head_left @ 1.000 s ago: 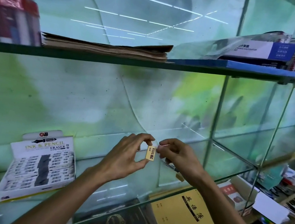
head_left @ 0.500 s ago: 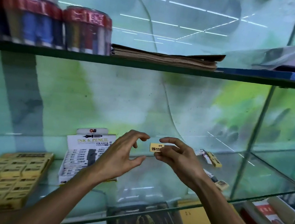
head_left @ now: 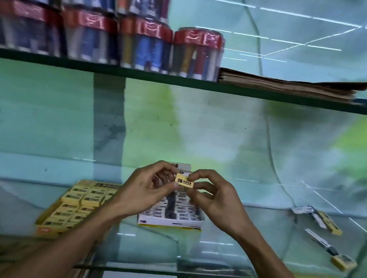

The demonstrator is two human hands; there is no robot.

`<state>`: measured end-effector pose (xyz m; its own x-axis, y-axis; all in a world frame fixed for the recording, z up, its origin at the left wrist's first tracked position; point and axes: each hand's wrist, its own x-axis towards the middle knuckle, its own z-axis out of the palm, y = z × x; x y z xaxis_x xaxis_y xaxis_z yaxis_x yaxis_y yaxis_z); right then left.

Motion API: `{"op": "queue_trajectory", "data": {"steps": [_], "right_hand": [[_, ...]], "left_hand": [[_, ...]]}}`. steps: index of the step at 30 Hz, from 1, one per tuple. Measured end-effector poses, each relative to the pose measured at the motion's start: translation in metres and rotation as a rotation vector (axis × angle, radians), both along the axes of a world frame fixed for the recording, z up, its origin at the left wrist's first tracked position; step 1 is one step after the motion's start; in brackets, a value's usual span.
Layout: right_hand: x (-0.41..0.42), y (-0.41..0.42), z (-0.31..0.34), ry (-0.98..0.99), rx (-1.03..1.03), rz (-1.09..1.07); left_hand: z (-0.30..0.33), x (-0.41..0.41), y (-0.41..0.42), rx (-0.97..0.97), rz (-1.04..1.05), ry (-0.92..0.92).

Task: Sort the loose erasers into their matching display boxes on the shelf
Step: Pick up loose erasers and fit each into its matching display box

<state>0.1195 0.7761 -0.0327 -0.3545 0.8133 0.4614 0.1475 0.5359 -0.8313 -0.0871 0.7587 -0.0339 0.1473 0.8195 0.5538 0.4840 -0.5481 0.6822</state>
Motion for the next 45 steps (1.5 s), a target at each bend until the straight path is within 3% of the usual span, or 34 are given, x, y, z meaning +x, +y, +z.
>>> {"op": "queue_trajectory", "data": {"steps": [5, 8, 13, 19, 26, 36, 45], "right_hand": [[-0.042, -0.001, 0.004, -0.254, 0.393, -0.116], [-0.066, -0.006, 0.004, -0.282, 0.386, -0.099], [-0.113, -0.014, -0.001, -0.419, 0.369, 0.007], [-0.169, -0.019, -0.009, -0.542, 0.405, 0.144], [-0.202, -0.022, -0.015, -0.616, 0.452, 0.159], [-0.197, -0.018, -0.017, -0.636, 0.504, 0.150], [-0.096, -0.008, -0.020, -0.510, 0.473, -0.075]], "left_hand": [[0.004, -0.043, -0.017, -0.040, 0.043, 0.023], [0.006, -0.070, -0.028, -0.044, 0.098, 0.040], [0.009, -0.112, -0.043, 0.033, 0.266, -0.127], [0.012, -0.144, -0.054, 0.087, 0.345, -0.234], [0.011, -0.163, -0.063, 0.086, 0.399, -0.268], [0.009, -0.162, -0.060, 0.084, 0.393, -0.256], [0.007, -0.110, -0.040, 0.055, 0.277, -0.243]]}}
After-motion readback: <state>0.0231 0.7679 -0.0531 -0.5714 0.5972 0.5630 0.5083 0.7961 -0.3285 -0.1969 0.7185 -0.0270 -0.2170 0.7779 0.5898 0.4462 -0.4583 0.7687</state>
